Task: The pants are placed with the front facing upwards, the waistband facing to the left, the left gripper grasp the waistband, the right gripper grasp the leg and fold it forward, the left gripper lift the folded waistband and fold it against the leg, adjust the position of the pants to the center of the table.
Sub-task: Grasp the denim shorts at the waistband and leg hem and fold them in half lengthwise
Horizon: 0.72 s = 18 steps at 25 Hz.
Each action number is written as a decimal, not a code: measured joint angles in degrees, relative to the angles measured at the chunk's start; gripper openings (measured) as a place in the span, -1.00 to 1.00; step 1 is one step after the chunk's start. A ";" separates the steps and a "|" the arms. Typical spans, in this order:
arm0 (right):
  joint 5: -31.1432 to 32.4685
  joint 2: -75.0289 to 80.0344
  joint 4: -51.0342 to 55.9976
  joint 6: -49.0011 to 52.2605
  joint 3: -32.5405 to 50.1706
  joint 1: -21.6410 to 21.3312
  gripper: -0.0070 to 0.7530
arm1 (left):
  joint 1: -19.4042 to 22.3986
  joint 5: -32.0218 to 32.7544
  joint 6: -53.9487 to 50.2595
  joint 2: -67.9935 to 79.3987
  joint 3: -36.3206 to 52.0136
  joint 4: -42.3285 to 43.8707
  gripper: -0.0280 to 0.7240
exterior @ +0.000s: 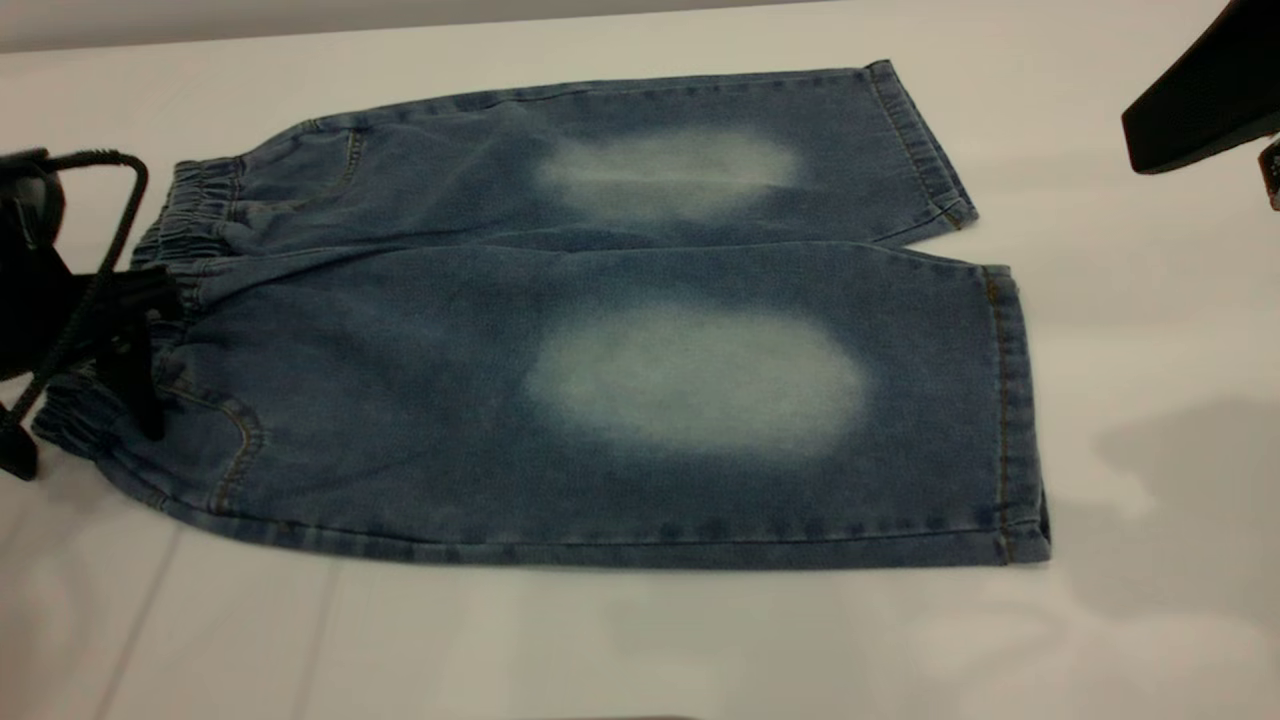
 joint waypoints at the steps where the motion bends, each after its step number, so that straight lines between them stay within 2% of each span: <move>1: 0.00 0.00 0.00 0.00 0.00 0.00 0.44 | 0.00 -0.17 0.00 0.06 -0.12 -0.07 0.30; 3: 0.35 0.00 0.00 0.00 0.00 0.00 0.44 | 0.00 -0.79 0.05 0.25 -0.25 -0.27 0.04; 7: 2.10 0.00 0.00 0.00 0.00 0.00 0.44 | 0.00 -2.11 0.29 0.25 -0.37 -0.27 -0.61; 8: 2.64 0.00 0.08 0.00 0.00 0.00 0.44 | 0.00 -2.01 0.36 0.25 -0.54 -0.27 -0.69; 14: 3.48 1.49 8.14 -0.50 4.51 0.00 0.44 | -1.15 2.48 6.13 -1.58 -4.00 -0.27 -0.74; 18: 3.48 6.92 17.36 -5.95 8.91 0.00 0.44 | -2.55 4.53 8.36 -5.88 -5.75 -0.21 -0.75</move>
